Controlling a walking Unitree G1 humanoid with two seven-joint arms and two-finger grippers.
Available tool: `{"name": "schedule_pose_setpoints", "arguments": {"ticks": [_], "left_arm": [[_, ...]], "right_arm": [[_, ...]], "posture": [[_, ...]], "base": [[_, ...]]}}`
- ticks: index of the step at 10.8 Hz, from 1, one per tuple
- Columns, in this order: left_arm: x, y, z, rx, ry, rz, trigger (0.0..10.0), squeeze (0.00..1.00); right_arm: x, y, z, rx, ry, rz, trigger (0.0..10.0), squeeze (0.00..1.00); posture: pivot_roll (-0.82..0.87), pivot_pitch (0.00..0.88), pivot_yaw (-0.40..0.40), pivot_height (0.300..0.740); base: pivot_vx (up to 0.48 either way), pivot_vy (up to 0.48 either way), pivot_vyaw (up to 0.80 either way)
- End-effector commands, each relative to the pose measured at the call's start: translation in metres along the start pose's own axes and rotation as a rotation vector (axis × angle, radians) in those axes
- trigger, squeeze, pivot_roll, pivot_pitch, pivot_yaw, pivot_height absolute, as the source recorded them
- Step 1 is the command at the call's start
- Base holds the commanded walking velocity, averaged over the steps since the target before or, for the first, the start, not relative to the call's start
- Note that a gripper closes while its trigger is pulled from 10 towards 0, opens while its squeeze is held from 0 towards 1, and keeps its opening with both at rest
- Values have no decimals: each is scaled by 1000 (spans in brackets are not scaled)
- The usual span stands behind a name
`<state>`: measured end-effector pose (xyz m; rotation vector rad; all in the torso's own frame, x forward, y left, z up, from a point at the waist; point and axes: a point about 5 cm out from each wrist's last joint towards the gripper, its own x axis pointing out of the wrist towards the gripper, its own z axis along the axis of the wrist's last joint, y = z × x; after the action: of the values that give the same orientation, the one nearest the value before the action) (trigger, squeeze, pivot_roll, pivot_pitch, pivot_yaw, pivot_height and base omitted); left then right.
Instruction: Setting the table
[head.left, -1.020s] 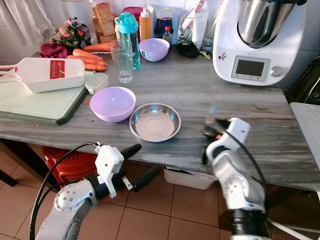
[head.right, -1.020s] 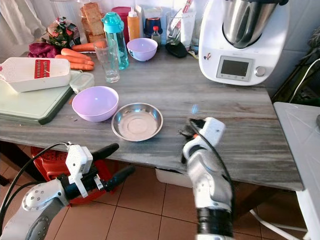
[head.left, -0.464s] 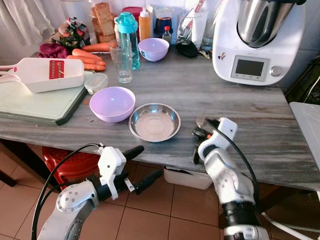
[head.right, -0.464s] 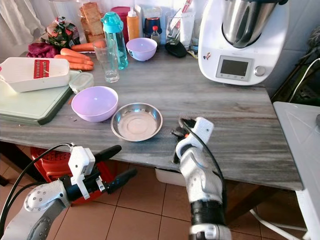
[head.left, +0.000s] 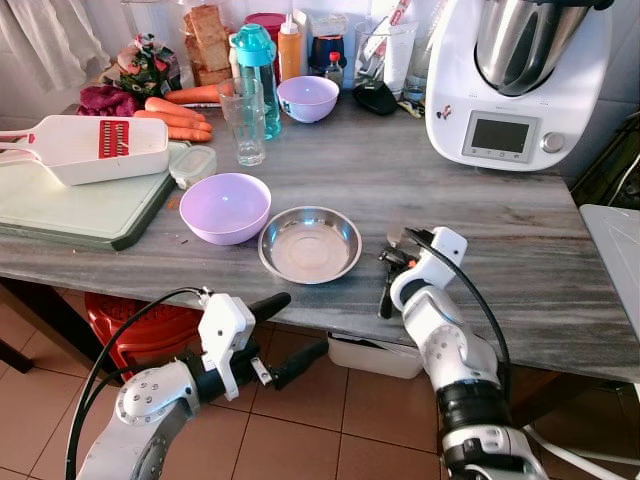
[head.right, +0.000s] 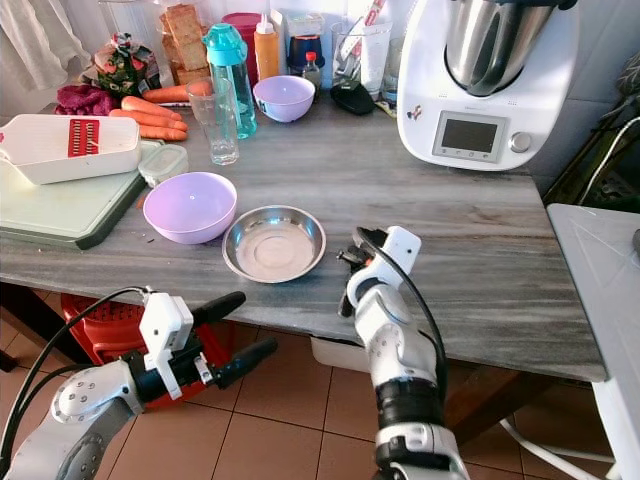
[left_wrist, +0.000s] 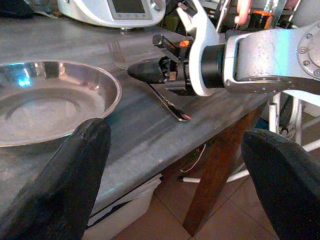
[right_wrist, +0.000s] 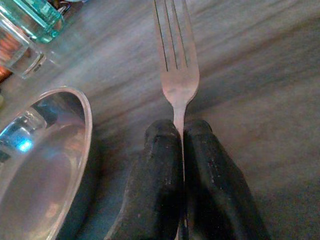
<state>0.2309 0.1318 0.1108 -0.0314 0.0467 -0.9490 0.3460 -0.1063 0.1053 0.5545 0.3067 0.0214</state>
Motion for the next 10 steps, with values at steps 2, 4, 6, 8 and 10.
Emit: {"name": "schedule_pose_setpoints", "arguments": {"ticks": [2, 4, 6, 8, 10], "left_arm": [[1, -1, 3, 8, 2, -16, 10000, 0], [1, -1, -1, 1, 8, -17, 10000, 0], [1, 0, -2, -7, 9, -15, 10000, 0], [1, 1, -3, -9, 11, -13, 10000, 0], [2, 1, -4, -10, 12, -14, 10000, 0]], "right_arm": [[2, 0, -9, 25, 39, 5, 10000, 741], [4, -1, -14, 21, 53, 2, 10000, 1000], [5, -1, -15, 21, 56, -2, 10000, 1000], [6, -7, -17, 10, 65, -12, 10000, 1000], [7, -10, -17, -2, 74, -19, 10000, 620]], "posture": [[89, 80, -5, 740], [90, 81, -6, 740], [93, 85, -9, 740], [93, 81, -8, 740], [93, 80, -7, 740]], "base": [[0, 0, 0], [0, 0, 0], [0, 0, 0], [0, 0, 0], [0, 0, 0]]}}
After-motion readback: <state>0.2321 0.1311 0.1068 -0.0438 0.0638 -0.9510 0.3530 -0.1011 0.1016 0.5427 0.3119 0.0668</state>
